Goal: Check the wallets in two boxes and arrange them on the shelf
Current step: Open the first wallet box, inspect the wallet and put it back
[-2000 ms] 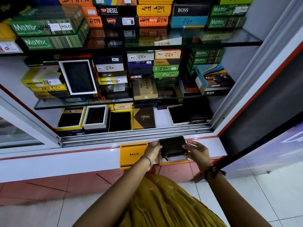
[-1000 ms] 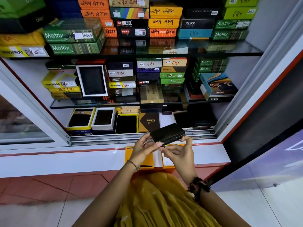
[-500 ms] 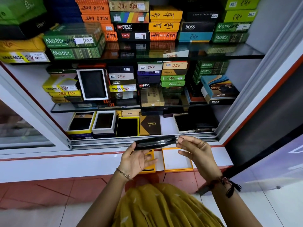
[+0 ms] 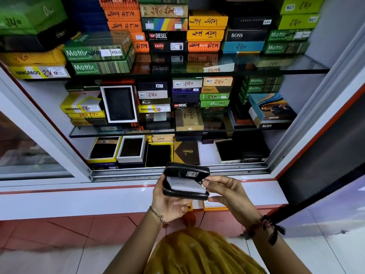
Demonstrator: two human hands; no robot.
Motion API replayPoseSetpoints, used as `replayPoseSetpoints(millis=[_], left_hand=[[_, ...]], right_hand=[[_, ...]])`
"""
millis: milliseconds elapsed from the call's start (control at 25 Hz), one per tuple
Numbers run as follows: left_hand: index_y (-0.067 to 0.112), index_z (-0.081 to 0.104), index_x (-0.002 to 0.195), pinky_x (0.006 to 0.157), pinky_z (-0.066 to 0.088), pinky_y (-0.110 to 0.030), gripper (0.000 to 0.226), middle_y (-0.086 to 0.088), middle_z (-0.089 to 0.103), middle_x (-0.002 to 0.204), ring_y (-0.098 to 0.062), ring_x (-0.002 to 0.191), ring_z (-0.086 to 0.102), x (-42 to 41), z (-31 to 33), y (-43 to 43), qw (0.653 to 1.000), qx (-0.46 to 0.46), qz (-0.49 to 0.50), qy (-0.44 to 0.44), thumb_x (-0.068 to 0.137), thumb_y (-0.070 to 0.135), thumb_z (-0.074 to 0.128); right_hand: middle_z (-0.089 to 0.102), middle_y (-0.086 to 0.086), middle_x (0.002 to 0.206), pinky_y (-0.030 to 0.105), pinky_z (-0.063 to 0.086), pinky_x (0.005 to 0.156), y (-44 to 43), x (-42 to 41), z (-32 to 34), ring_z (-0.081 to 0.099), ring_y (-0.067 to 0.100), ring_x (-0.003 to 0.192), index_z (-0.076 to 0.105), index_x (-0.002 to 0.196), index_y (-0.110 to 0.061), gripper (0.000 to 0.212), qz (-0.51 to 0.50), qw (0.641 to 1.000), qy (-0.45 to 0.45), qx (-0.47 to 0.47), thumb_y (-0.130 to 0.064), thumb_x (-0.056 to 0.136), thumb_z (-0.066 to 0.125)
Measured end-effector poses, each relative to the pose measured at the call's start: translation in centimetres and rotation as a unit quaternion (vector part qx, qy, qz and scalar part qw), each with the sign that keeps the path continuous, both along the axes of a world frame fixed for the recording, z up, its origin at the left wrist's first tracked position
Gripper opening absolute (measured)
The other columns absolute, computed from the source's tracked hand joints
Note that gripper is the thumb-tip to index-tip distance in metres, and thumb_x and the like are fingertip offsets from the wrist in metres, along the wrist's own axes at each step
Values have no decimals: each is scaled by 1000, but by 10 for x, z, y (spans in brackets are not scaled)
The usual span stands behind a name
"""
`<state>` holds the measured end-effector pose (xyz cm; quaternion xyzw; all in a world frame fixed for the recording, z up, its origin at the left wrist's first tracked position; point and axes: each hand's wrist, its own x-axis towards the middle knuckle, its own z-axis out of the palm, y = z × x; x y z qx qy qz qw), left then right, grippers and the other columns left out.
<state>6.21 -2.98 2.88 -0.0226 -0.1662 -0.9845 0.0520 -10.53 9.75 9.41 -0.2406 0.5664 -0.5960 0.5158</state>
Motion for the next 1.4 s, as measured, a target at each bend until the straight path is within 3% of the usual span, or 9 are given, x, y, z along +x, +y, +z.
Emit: replayPoseSetpoints(millis=[200, 360, 480, 680, 920, 1040, 1120, 1240, 1400], left_hand=[[5, 64, 123, 60, 62, -30, 79, -10, 70, 102, -15, 63, 66, 8, -7, -8, 993, -43, 46, -101, 66, 60, 74], [1, 63, 121, 72, 62, -32, 65, -11, 70, 96, -14, 65, 64, 16, -9, -19, 992, -30, 74, -98, 73, 42, 78], [8, 74, 108, 62, 63, -28, 64, -8, 76, 86, -15, 67, 72, 23, -2, -22, 968, -98, 152, -173, 51, 31, 95], [20, 60, 117, 61, 62, -25, 80, -4, 68, 111, -15, 83, 74, 6, 10, -12, 933, -186, 200, -234, 46, 21, 96], [18, 50, 112, 61, 61, -23, 43, -2, 57, 115, -11, 90, 72, -28, 11, 9, 863, -296, 246, -326, 82, -8, 66], [15, 47, 114, 65, 61, -23, 38, 0, 54, 106, -4, 82, 72, -40, 7, 18, 866, -273, 252, -336, 85, -4, 64], [15, 46, 119, 65, 61, -23, 39, 1, 52, 102, -2, 80, 71, -41, -2, 18, 868, -253, 256, -343, 87, -1, 63], [14, 45, 128, 70, 61, -25, 56, -9, 48, 125, -20, 105, 66, -47, -16, 18, 866, -237, 261, -355, 80, 6, 73], [18, 42, 136, 75, 62, -30, 78, -4, 43, 143, -20, 120, 58, -64, -28, 19, 841, -307, 218, -388, 71, 1, 81]], right_hand=[[75, 6, 76, 25, 56, 55, 5, -5, 6, 67, 13, 67, 72, 96, -9, 20, 3, 999, -4, -46, -2, 77, 75], [68, 1, 67, 24, 55, 55, 12, -22, 18, 65, 10, 64, 65, 110, -14, 41, -29, 995, -17, -98, -5, 71, 74], [69, 2, 66, 25, 57, 59, 18, -36, 23, 67, 11, 66, 62, 116, -10, 44, -44, 992, 56, -100, -2, 75, 75], [72, 8, 68, 30, 59, 58, 20, -27, 24, 64, 14, 65, 63, 100, -5, 29, -1, 982, 172, -82, 2, 77, 80], [71, 14, 78, 33, 52, 48, 18, -16, 0, 65, 11, 68, 64, 77, -11, 20, 36, 964, 261, -26, -14, 79, 83], [75, 10, 82, 34, 50, 50, 16, -9, -11, 68, 12, 75, 63, 76, -17, 18, 53, 964, 260, -24, -16, 85, 78], [77, 10, 86, 29, 47, 53, 16, -7, -14, 68, 10, 75, 62, 82, -19, 15, 51, 964, 259, -23, -16, 87, 76], [80, 2, 84, 23, 51, 58, 20, -17, -23, 72, 8, 74, 61, 109, -25, 32, -9, 955, 296, 22, -15, 84, 78], [80, 0, 81, 36, 63, 70, 28, -45, -53, 74, 10, 71, 58, 120, -23, 47, -89, 912, 376, 140, -12, 80, 79]])
